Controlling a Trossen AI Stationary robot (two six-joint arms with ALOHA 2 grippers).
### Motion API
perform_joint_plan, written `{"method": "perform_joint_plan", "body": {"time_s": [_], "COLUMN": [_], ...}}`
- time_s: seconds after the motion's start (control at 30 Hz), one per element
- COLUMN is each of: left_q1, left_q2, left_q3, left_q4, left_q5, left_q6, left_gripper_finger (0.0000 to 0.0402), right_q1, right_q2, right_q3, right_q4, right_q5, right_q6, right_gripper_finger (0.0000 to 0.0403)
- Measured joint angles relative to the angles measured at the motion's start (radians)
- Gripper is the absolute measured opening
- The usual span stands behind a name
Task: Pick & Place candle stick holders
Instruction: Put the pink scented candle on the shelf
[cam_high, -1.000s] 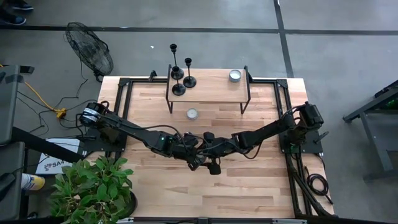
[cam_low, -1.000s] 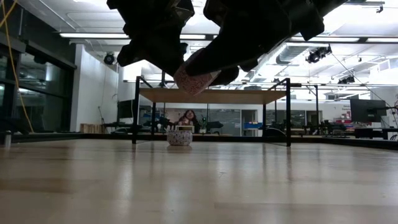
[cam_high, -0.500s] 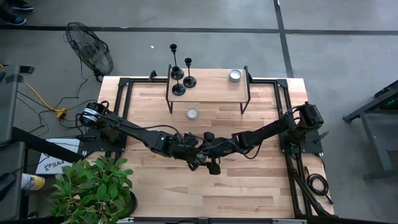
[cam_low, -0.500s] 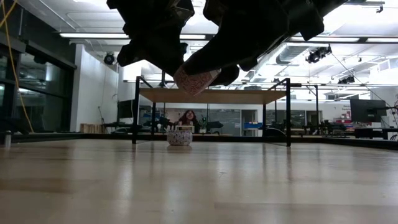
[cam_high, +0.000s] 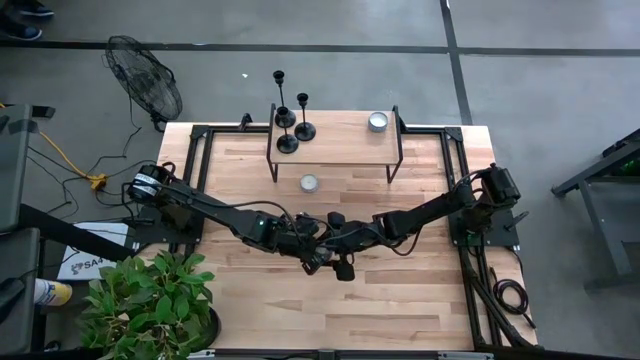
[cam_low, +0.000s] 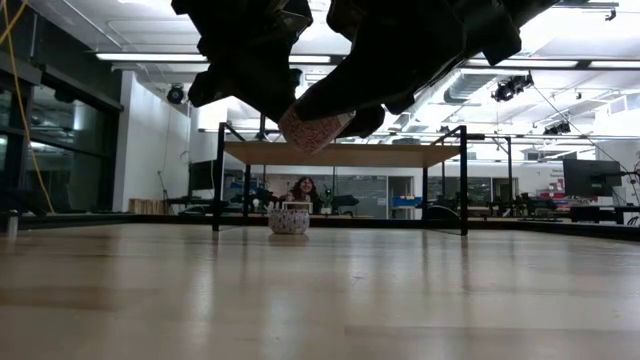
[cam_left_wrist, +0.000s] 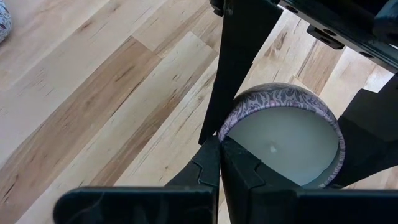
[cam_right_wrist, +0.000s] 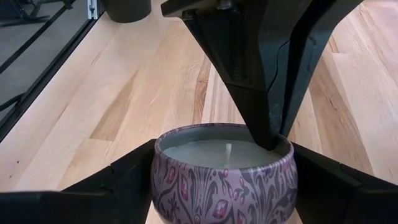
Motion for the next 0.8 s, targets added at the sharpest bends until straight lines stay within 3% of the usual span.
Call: {"method": "perform_joint_plan", "body": {"time_s": [0.5, 0.8], "left_q1": [0.000, 0.002], "left_q2": [0.000, 0.000], "left_q3": [0.000, 0.000], "left_q4": [0.003, 0.004], "left_q5": [0.030, 0.032], "left_q6": [0.016, 0.018], "left_gripper_finger": [0.0005, 0.0064], "right_q1": [0.000, 0.001], "right_q2": [0.000, -0.029], "right_q3": [0.000, 0.000], "right_q4": [-0.005, -0.064], "right_q5": [-0.003, 0.018], "right_q6": [0.006, 0.007], "right_gripper_finger": [0.0292, 0.0292]}}
